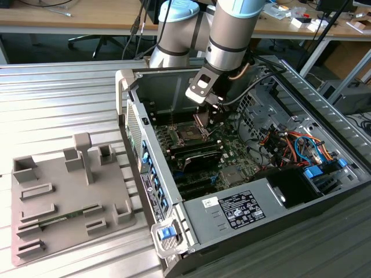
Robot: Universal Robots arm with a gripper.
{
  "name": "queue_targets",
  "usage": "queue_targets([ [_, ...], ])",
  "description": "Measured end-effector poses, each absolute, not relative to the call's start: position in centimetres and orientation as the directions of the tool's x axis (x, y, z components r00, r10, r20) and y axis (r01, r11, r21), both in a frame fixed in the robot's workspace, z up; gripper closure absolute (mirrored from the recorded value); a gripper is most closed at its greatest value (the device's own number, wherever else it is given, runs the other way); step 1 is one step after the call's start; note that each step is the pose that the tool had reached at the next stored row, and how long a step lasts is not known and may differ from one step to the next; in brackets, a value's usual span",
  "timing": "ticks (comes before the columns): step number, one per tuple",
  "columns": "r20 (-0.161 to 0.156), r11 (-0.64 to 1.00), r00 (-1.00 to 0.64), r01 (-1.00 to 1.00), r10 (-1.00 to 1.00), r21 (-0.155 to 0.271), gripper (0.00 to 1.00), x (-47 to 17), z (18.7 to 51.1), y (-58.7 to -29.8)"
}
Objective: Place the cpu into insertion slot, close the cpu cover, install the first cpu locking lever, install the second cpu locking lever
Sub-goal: 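Place the cpu into insertion slot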
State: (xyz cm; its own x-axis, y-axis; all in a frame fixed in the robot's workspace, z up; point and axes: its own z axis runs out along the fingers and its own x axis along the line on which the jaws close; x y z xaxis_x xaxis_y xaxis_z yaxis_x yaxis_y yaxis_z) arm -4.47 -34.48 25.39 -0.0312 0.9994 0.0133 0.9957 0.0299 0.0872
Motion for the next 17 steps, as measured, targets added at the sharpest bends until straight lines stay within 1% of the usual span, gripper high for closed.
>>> queue_targets([
  [17,0.013,0.029,-0.03,0.996,0.999,0.087,0.45,-4.65,25.19,-34.48],
])
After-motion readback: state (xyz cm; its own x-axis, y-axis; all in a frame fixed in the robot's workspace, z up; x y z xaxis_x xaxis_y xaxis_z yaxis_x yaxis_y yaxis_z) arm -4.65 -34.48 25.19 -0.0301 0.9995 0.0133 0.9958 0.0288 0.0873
